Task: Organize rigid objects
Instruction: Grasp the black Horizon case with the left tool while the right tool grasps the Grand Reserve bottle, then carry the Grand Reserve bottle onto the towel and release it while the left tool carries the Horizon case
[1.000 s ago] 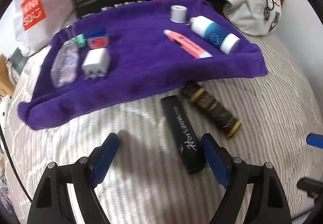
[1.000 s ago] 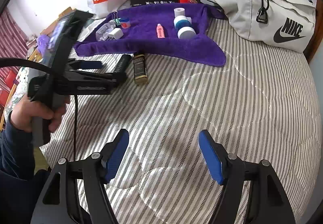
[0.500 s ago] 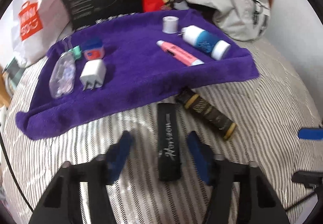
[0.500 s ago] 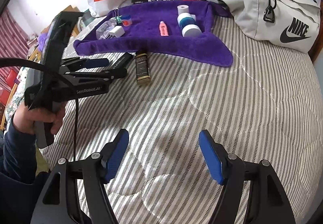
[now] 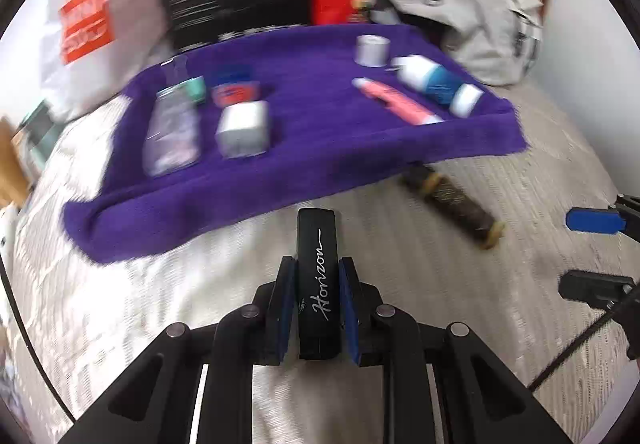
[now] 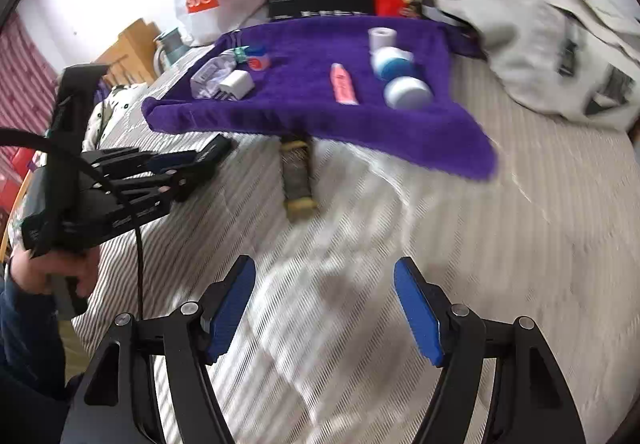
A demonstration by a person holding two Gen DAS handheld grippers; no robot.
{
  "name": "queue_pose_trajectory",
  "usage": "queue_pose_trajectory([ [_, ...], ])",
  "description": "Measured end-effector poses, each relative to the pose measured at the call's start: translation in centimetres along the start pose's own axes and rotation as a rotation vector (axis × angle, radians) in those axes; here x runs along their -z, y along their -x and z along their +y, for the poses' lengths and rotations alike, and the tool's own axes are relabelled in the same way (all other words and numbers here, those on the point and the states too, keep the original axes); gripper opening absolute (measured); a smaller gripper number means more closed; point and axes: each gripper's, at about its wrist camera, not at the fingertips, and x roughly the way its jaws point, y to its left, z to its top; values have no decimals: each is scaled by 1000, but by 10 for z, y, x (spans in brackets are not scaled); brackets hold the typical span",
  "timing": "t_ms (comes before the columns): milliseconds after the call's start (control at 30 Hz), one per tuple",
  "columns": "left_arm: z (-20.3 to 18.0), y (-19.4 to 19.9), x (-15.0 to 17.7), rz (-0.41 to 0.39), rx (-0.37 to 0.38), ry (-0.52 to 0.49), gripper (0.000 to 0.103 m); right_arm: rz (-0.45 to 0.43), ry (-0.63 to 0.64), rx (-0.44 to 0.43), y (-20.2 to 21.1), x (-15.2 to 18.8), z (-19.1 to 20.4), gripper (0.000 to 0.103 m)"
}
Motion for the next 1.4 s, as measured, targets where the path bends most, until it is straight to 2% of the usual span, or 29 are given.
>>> queue_pose_trajectory([
  [67, 11, 4, 5, 5, -12, 8, 21, -44, 37, 22, -13, -9, 9, 71],
  [200, 28, 8, 13, 12, -16, 45, 21, -62, 79, 54, -35, -23, 19, 71],
  [333, 38, 10, 17, 11, -17, 75, 21, -50, 162, 129, -55, -33, 30, 62],
  [500, 37, 10, 18, 7, -11, 78, 21, -67, 184, 119, -64, -42, 33, 59],
  [533, 38, 10, 18, 6, -7, 80, 21, -62, 186, 104, -65, -44, 32, 54],
  [600, 39, 11, 20, 5, 0, 82, 21, -48, 187, 89, -64, -47, 32, 39],
  [633, 40, 12, 20, 3, 3, 83, 21, -38, 198, 90, -63, -47, 33, 24],
  [667, 40, 12, 21, 3, 5, 83, 21, -29, 205, 91, -62, -46, 35, 23],
  [800, 40, 12, 21, 1, 6, 83, 21, 14, 217, 101, -58, -41, 38, 23],
  [1200, 38, 13, 20, 7, -2, 73, 21, 40, 210, 114, -57, -40, 39, 24],
  [1400, 34, 12, 19, 2, -9, 70, 21, 26, 236, 112, -57, -38, 40, 23],
])
